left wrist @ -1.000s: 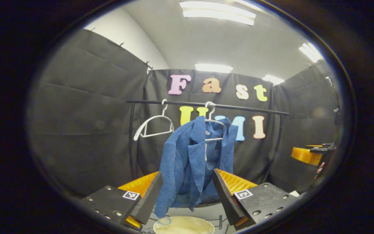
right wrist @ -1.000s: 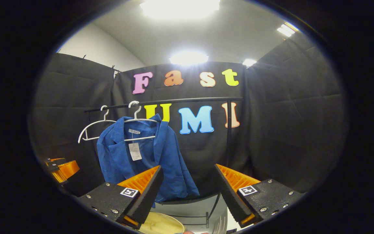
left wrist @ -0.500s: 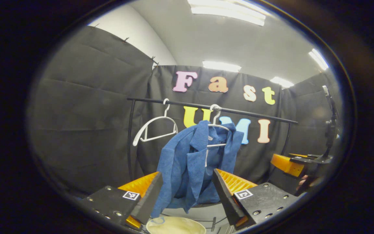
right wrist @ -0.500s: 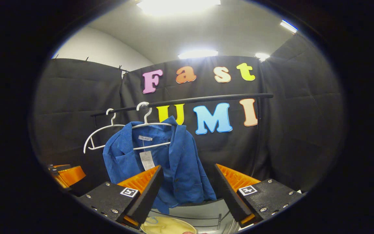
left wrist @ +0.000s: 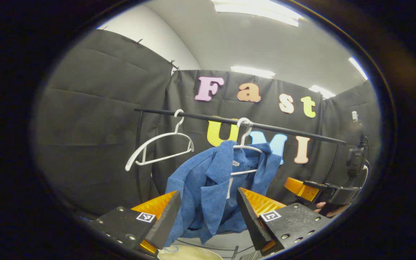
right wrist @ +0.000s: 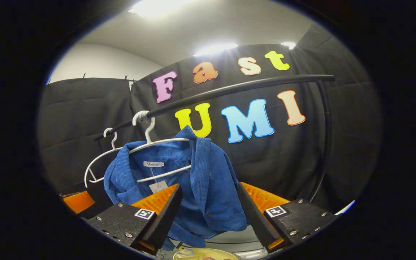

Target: Grasp the clothes on the hanger with both hands and then place them into the laundry hamper below.

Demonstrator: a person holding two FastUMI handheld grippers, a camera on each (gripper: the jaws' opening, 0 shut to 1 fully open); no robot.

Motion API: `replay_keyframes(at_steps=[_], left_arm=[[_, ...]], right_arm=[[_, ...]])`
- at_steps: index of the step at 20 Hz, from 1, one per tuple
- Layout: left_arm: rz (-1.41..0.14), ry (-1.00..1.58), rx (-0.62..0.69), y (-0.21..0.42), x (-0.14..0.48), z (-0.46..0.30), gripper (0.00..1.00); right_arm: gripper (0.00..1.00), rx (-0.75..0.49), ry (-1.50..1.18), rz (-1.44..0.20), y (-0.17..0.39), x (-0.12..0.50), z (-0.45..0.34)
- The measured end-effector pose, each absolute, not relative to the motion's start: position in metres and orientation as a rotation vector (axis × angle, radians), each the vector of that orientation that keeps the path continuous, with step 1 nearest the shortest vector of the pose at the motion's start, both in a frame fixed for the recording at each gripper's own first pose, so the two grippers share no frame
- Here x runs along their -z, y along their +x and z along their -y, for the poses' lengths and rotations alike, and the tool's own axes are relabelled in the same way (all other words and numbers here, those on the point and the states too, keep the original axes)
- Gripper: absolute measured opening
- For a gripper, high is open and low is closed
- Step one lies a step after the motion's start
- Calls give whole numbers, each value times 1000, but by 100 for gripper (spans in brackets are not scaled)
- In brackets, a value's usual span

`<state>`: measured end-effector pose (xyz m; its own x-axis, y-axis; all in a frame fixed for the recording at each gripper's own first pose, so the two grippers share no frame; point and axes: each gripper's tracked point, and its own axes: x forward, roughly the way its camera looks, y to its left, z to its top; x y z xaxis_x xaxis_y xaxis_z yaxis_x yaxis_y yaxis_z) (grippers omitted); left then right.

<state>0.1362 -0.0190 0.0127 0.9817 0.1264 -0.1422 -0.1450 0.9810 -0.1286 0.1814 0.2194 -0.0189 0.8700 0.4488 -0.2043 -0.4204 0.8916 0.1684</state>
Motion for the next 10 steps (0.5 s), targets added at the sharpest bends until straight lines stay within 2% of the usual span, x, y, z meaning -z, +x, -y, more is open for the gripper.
replay_keyframes(at_steps=[6, 8, 9, 10], left_arm=[[-178, -145, -197, 201, 19, 28, 89], [-190, -142, -227, 221, 30, 28, 89], [-195, -144, -232, 229, 36, 32, 89], [-204, -145, -242, 235, 41, 34, 89]], right_arm=[[95, -520, 120, -316, 231, 47, -247], [91, -537, 100, -309, 243, 53, -255], [95, -546, 84, -306, 247, 56, -259], [95, -554, 70, -305, 251, 60, -261]])
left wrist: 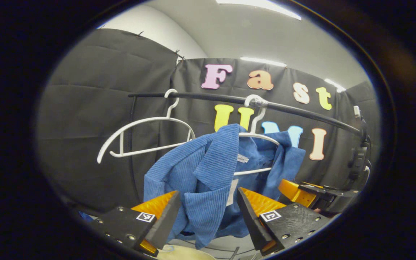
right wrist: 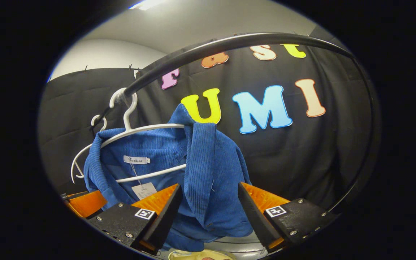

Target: Grasp the clothes on the hanger with both hands and then place them into the laundry hamper below.

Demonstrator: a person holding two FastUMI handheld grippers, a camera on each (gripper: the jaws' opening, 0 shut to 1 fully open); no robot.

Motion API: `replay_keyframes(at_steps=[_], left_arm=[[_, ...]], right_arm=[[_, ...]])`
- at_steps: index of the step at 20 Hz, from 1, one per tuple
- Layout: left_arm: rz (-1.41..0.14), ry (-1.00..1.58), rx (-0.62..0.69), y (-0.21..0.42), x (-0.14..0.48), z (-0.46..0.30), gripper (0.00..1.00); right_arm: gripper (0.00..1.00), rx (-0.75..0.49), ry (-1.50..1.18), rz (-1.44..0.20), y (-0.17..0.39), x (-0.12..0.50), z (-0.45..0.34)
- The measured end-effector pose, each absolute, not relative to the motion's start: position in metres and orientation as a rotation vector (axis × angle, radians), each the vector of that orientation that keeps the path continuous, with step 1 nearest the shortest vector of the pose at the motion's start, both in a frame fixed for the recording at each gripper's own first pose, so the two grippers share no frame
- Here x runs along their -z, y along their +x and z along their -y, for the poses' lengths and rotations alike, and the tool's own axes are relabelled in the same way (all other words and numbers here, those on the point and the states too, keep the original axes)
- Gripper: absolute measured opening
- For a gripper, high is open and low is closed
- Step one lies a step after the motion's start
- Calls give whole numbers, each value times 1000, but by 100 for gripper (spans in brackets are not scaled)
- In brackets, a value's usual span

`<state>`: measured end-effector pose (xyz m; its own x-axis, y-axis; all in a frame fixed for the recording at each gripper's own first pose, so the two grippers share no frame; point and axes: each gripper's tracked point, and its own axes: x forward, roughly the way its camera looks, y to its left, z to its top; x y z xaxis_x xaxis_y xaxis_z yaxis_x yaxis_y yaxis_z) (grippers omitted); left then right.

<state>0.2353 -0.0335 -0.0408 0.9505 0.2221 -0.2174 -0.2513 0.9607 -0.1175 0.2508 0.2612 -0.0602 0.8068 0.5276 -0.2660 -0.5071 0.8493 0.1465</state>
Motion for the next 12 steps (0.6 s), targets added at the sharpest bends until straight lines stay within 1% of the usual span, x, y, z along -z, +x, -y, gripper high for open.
replay_keyframes(at_steps=[1, 2, 5, 6, 7, 8, 12], left_arm=[[-209, -145, -253, 243, 45, 35, 89], [-210, -143, -266, 250, 48, 36, 89], [-220, -129, -326, 264, 60, 32, 89], [-231, -126, -353, 267, 65, 30, 89], [-227, -127, -366, 269, 67, 31, 89], [-220, -127, -379, 271, 69, 32, 89], [-206, -125, -440, 276, 75, 26, 89]], right_arm=[[91, -562, 60, -303, 256, 62, -264], [95, -568, 55, -307, 260, 66, -268], [95, -603, 57, -325, 272, 73, -278], [91, -613, 54, -330, 274, 75, -280], [91, -627, 54, -328, 277, 76, -282], [95, -638, 55, -324, 278, 78, -285], [95, -708, 50, -349, 281, 91, -300]])
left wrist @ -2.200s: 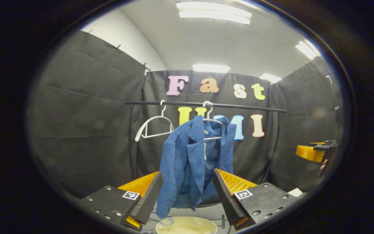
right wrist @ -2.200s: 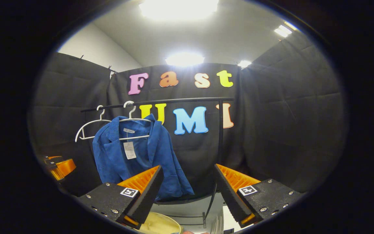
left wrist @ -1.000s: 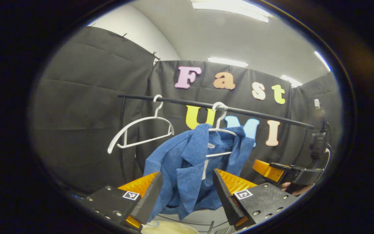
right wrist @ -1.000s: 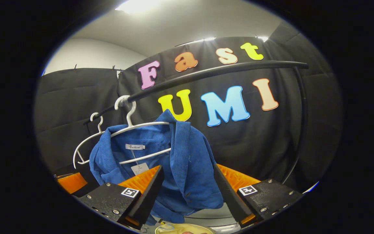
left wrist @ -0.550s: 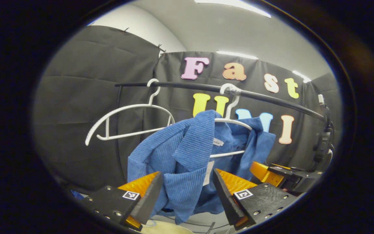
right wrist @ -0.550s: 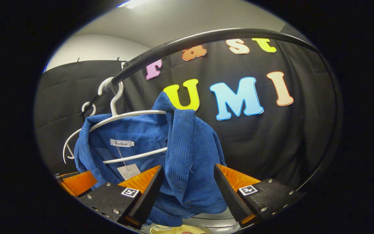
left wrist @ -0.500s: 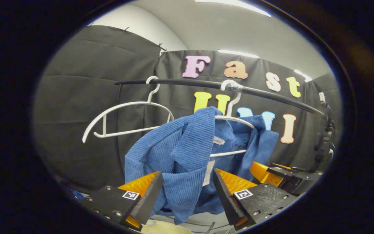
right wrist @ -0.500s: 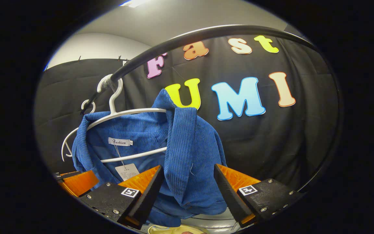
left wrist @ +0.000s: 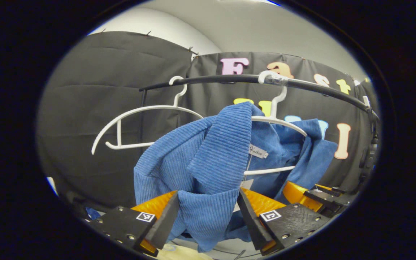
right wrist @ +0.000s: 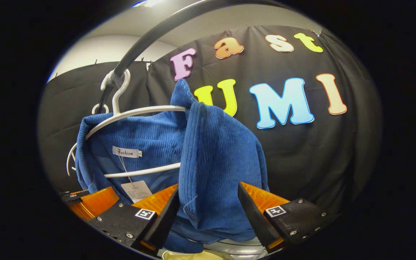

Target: Grasp the clothes on the hanger with both hands and then place them into the laundry hamper below.

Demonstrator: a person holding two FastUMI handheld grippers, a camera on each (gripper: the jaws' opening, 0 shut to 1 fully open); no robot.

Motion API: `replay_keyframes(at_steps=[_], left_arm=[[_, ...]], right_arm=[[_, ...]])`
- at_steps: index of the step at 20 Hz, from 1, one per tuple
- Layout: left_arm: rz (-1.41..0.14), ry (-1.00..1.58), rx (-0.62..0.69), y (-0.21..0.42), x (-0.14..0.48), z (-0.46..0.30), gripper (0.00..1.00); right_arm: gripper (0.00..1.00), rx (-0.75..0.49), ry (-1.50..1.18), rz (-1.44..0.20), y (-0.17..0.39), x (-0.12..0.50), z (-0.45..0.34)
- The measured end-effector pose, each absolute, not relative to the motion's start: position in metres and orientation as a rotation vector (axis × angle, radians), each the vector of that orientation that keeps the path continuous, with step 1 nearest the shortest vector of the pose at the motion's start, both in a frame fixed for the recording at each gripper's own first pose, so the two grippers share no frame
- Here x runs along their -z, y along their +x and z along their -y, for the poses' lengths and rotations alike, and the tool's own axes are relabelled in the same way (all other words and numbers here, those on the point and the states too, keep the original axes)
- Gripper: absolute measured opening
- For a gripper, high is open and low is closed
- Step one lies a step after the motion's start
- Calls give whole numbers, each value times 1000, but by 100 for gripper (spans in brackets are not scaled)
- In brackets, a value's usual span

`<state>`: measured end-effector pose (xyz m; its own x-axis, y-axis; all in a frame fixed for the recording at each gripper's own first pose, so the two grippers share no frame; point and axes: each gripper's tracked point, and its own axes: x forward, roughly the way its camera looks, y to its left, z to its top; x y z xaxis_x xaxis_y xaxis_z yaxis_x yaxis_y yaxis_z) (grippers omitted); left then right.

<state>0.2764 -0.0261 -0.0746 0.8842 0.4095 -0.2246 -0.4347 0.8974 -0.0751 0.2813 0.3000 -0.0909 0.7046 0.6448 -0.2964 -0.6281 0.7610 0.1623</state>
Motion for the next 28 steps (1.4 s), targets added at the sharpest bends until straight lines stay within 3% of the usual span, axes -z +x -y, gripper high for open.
replay_keyframes(at_steps=[2, 5, 6, 7, 9, 10, 11, 13, 14, 19, 28], left_arm=[[-194, -134, -451, 277, 73, 24, 89], [-156, -139, -418, 279, 66, 31, 67], [-151, -142, -392, 279, 65, 37, 60], [-154, -128, -432, 277, 67, 30, 60], [-148, -131, -413, 276, 69, 31, 11], [-142, -158, -365, 277, 69, 40, 7], [-136, -182, -343, 273, 68, 43, 9], [-117, -205, -320, 266, 64, 40, 7], [-124, -213, -293, 270, 67, 40, 1], [-94, -251, -247, 268, 61, 44, 1], [-21, -241, -283, 240, 22, 18, 1]], right_arm=[[92, -740, 44, -358, 280, 96, -306], [75, -784, 46, -357, 276, 97, -315], [59, -785, 42, -354, 276, 98, -314], [49, -766, 43, -347, 279, 96, -311], [18, -745, 63, -334, 280, 92, -306], [7, -763, 79, -338, 277, 93, -310], [2, -773, 81, -341, 277, 94, -311], [0, -768, 68, -330, 283, 90, -304], [0, -761, 67, -322, 283, 88, -301], [0, -737, 48, -274, 288, 80, -296], [0, -631, 4, -157, 330, 66, -272]])
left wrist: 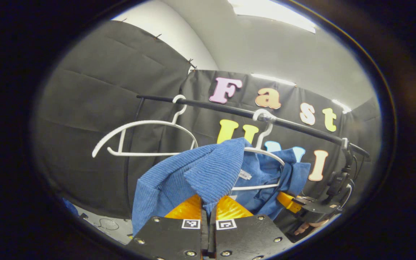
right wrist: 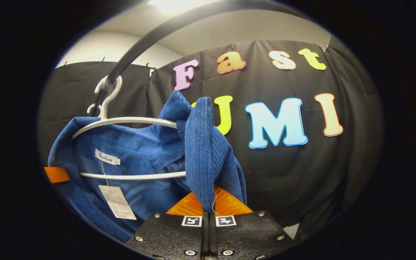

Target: Grasp the clothes on the hanger with both hands and then place them into the laundry hamper below.

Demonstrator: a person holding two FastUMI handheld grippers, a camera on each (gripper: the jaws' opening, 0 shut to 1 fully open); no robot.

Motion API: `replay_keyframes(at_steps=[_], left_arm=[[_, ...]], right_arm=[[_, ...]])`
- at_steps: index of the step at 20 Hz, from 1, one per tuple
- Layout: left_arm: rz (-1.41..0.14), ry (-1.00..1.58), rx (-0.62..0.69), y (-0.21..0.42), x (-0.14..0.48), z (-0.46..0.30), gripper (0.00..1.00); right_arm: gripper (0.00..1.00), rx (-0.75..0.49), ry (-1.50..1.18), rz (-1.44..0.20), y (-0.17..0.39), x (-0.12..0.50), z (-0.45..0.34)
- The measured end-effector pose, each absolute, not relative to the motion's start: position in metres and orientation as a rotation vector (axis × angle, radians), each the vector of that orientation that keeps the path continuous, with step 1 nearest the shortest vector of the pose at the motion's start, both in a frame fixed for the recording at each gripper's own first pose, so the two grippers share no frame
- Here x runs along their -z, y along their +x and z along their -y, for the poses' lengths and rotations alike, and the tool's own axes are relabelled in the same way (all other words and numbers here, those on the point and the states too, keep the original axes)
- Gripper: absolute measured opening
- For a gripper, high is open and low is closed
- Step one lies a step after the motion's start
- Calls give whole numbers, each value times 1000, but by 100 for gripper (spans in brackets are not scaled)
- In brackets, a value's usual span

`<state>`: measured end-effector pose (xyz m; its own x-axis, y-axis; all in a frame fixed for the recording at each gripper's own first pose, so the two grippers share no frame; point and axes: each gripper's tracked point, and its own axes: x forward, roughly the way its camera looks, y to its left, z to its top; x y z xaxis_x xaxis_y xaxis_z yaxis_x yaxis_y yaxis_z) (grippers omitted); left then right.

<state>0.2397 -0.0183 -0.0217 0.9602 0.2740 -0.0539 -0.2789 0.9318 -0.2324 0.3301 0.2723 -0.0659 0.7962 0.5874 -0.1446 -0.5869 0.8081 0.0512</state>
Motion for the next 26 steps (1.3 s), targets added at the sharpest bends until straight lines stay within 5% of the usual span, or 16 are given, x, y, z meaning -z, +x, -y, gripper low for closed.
replay_keyframes(at_steps=[15, 26], left_arm=[[104, -168, -492, 199, -37, -84, 1], [80, -232, -524, 197, -30, -138, 1]], right_arm=[[1, -430, 105, 16, 390, 50, -234], [0, -452, 46, 90, 403, 49, -250]])
